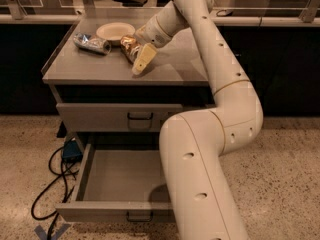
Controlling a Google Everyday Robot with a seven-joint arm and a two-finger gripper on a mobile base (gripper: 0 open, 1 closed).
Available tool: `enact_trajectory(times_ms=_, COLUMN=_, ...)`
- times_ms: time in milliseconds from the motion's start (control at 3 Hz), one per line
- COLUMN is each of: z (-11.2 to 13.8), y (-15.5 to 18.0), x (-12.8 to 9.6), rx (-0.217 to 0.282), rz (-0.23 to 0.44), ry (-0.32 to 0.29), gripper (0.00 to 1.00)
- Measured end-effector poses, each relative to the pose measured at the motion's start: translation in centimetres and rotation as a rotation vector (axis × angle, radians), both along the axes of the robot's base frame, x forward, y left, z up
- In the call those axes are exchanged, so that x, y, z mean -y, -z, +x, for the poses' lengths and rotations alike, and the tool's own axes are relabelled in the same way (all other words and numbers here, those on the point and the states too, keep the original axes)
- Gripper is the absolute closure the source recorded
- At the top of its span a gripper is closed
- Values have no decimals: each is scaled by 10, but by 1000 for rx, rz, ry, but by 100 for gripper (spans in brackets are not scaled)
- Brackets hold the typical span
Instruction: Place orange can into middle drawer
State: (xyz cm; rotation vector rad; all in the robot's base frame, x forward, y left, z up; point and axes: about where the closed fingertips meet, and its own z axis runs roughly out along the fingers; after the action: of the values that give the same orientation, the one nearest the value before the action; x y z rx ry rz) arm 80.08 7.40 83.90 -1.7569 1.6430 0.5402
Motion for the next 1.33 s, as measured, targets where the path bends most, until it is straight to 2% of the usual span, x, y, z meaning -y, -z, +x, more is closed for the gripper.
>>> enact_trajectory(times_ms=333, z=0, y=0, x=0, rx=0, rz=0, ry=0, gripper=0)
enact_trajectory(times_ms=1000, z=10, y=3, x=-9, rx=-14, rz=64, ry=33, gripper=0)
enact_trajectory(times_ms=1333, z=10, y=3, x=-9, rx=-14, rz=64, ry=33, gripper=0)
